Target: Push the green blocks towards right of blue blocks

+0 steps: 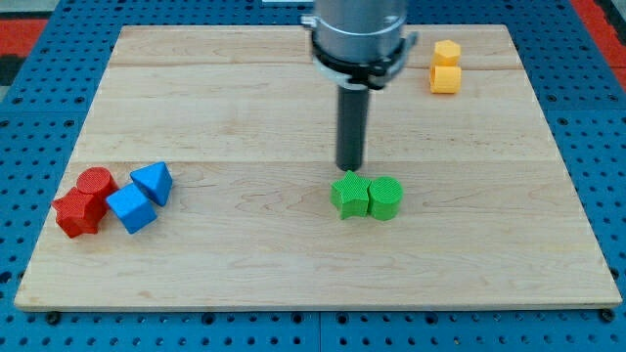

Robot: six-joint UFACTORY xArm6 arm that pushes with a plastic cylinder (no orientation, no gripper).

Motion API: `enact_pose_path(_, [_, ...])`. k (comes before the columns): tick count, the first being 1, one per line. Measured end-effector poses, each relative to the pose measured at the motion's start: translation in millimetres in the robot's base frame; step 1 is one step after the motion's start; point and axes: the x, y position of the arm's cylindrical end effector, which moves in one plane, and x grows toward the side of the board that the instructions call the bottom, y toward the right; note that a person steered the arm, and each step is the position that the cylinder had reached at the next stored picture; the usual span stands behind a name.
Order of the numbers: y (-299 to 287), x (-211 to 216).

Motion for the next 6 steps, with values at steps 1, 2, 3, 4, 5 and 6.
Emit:
enact_pose_path(1, [58.1, 11.5])
enact_pose_path(2, [67.2, 38.1])
enact_pose_path(3, [57.3, 45.0])
enact_pose_path(4, [31.2, 36.7])
enact_pose_path(5, [-8.1, 36.3])
enact_pose_path(6, [-46.7, 36.3])
